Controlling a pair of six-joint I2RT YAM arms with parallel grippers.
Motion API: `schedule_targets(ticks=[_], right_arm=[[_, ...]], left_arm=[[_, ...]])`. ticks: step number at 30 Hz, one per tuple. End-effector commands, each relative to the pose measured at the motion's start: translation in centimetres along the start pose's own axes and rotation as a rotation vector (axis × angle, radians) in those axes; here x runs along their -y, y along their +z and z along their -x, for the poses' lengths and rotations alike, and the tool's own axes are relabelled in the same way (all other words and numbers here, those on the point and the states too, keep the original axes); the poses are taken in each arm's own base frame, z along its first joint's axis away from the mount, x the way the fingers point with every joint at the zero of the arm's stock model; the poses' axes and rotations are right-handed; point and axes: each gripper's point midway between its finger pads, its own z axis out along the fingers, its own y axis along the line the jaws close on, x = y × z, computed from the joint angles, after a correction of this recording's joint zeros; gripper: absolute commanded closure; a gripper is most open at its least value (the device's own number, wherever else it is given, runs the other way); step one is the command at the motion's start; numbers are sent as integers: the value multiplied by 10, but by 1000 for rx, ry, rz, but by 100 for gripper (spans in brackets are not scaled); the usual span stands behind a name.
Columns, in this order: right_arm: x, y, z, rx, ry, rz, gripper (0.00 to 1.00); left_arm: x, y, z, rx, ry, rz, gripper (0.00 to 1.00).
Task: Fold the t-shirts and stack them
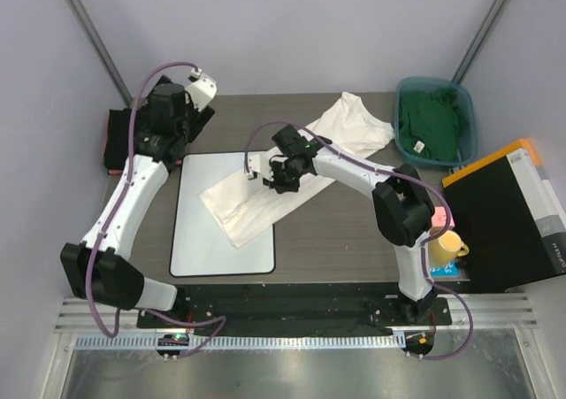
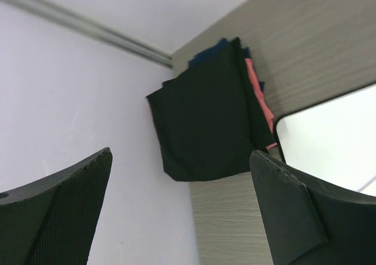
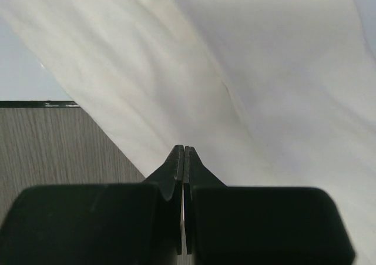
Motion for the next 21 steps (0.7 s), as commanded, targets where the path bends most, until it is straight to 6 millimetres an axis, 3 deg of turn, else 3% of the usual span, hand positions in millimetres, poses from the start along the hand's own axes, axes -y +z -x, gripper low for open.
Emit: schedule_targets(ticks=[1,7,10,15,21], right_arm=[[-25,10,49,92,-103,49,99],[-65,36,89,129,-168,123,99],[-77,52,93,125,-178,152,99],[-81,82,76,72,-172,174,99],[-99,86,41,2,-182,211,99]], left_arm=[[-42,-33,-1,24,-189,207,0],[-43,-47,-22,-17,-218,239,0],[-43,-49,-22,-11,-230,237,0],[-53,-56,-9,24,-266,238,0],[-63,-63,2,65,-233,242,0]])
